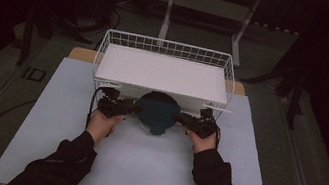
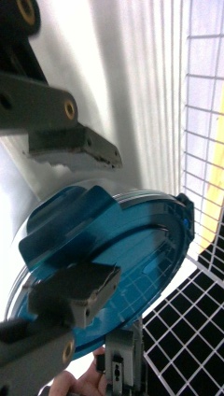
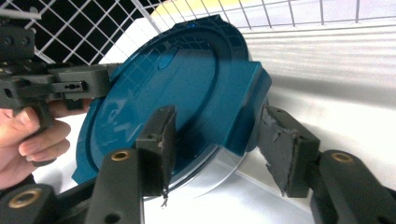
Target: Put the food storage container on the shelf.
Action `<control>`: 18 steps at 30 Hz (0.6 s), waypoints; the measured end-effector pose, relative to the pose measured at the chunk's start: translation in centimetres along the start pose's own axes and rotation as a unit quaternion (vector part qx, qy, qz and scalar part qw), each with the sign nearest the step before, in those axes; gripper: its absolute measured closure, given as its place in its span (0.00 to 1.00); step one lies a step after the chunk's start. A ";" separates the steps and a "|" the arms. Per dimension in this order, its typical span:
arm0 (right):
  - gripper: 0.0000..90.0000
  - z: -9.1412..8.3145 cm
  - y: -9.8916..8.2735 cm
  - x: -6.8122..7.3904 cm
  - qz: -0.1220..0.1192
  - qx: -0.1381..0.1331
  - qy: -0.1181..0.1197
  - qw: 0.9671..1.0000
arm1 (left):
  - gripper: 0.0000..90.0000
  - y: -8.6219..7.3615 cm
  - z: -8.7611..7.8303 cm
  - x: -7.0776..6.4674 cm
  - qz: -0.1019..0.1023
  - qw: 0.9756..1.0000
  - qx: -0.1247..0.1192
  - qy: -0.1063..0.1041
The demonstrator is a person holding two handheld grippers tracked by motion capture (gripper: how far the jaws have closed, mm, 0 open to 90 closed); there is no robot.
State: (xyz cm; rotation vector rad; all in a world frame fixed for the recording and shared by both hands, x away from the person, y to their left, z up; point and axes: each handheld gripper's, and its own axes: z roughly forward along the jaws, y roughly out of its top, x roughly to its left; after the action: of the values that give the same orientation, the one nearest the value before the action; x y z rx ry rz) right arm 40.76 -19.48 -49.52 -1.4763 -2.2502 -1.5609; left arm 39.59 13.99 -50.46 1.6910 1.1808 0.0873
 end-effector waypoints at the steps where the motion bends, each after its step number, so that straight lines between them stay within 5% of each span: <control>1: 0.49 0.0 0.0 0.1 -0.004 0.002 -0.003 1.000 | 0.42 -0.1 -0.1 -0.1 0.004 1.000 -0.004 0.001; 3: 0.47 -0.2 -0.1 0.4 -0.013 0.004 -0.014 1.000 | 0.34 -0.2 -0.5 -0.3 0.023 1.000 -0.015 -0.012; 8: 0.44 -0.8 -0.3 0.7 -0.029 -0.004 -0.022 0.999 | 0.20 -0.3 -1.8 -0.5 0.026 0.999 -0.018 -0.032; 9: 0.44 -0.9 -0.4 0.8 -0.027 -0.005 -0.022 0.999 | 0.16 -0.3 -2.0 -0.4 0.051 0.998 -0.018 -0.039; 12: 0.44 -1.3 -0.5 0.9 -0.023 -0.006 -0.022 0.999 | 0.10 -0.6 -2.5 -1.0 0.033 0.998 -0.014 -0.049; 14: 0.44 -1.7 -0.8 1.4 -0.035 -0.003 -0.024 0.999 | 0.02 -0.8 -3.2 -1.5 0.059 0.996 -0.018 -0.064; 18: 0.44 -2.3 -1.3 2.2 -0.040 -0.002 -0.019 0.999 | 0.01 -1.3 -4.1 -2.4 0.084 0.994 -0.022 -0.064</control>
State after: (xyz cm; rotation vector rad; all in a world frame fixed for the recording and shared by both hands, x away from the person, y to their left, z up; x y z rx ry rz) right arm 37.59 -19.74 -48.21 -1.4459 -2.3561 -1.5732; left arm 35.20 15.06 -48.39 1.7274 0.9346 0.1054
